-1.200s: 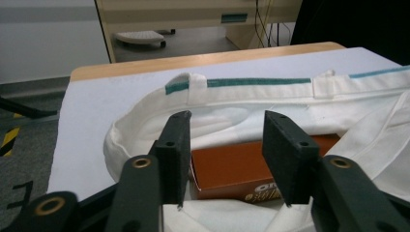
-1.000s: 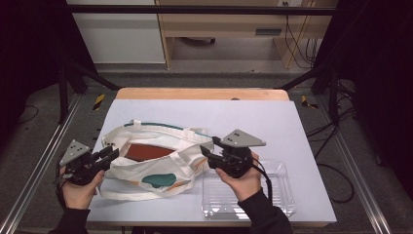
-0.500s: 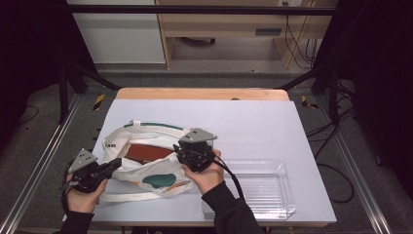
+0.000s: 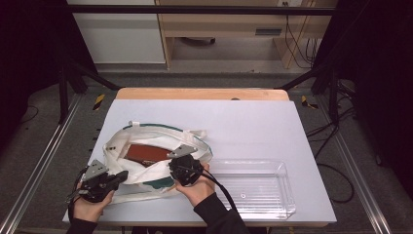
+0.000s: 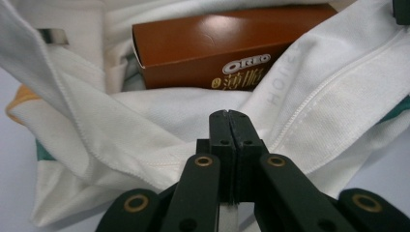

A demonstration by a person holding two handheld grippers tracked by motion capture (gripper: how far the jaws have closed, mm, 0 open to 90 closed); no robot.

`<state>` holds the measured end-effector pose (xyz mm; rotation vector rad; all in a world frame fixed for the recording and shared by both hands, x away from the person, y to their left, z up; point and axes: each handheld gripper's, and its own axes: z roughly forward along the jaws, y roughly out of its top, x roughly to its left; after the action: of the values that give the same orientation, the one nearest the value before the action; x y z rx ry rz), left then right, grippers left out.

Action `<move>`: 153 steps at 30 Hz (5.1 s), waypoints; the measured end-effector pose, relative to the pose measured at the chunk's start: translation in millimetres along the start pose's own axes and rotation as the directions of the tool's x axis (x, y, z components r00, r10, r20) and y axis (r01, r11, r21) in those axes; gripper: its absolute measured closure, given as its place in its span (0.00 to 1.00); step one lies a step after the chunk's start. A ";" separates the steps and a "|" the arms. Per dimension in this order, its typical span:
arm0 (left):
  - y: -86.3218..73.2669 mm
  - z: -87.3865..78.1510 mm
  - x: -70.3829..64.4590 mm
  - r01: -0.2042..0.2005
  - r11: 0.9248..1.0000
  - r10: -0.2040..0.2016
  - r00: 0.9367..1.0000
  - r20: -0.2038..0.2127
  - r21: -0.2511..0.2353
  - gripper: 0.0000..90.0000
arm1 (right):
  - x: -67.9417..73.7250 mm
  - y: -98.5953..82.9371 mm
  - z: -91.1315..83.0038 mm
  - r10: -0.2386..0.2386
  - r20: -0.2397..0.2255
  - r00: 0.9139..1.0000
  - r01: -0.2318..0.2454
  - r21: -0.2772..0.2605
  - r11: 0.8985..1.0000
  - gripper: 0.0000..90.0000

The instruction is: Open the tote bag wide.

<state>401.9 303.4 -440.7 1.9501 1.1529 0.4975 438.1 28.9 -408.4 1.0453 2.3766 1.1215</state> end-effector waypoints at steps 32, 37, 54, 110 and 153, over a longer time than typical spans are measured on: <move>10.6 31.5 -23.3 0.009 1.000 -0.010 0.999 0.042 0.023 1.00 | -0.1 -12.2 15.9 0.003 -0.029 1.000 0.002 0.197 0.980 1.00; 4.8 36.5 -27.9 -0.018 0.998 0.016 0.999 0.045 0.064 1.00 | -2.2 -8.4 7.0 0.026 -0.043 0.999 -0.021 0.110 0.994 1.00; 24.7 13.7 -21.0 0.002 0.999 0.001 0.998 0.059 -0.041 1.00 | -4.6 7.5 23.4 0.031 0.054 0.998 -0.040 0.181 0.983 1.00; 20.3 14.9 42.9 0.057 0.995 -0.068 0.989 -0.134 -0.086 1.00 | -93.4 18.8 -21.2 -0.042 0.140 0.989 0.060 -0.132 0.989 0.43; 15.4 15.4 36.3 0.039 0.997 -0.048 0.992 -0.118 -0.072 1.00 | -92.0 25.6 -39.1 0.058 0.152 0.987 -0.012 -0.288 0.958 0.59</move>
<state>439.0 323.7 -439.9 1.8528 1.2345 0.6303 492.2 -48.2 -366.1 1.0361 2.0067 1.2957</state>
